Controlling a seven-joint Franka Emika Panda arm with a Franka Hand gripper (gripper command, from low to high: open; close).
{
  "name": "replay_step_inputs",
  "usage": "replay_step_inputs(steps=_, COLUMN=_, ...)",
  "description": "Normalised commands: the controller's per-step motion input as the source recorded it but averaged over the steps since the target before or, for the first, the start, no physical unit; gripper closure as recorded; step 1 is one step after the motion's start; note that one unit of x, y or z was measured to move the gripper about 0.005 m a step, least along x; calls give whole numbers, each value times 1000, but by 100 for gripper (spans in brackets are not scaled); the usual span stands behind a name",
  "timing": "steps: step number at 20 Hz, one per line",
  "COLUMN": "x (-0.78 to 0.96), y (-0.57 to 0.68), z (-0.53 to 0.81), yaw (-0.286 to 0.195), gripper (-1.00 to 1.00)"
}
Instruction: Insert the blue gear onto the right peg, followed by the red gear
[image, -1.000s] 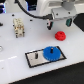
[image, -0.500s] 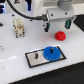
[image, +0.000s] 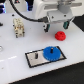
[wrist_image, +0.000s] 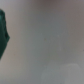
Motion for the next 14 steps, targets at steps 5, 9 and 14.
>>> replay_step_inputs(steps=5, x=675, y=-36, z=197, yaw=0, gripper=-100)
replay_step_inputs(steps=9, x=301, y=37, z=-64, yaw=0, gripper=-100)
replay_step_inputs(steps=14, x=-37, y=93, z=-331, yaw=0, gripper=-100)
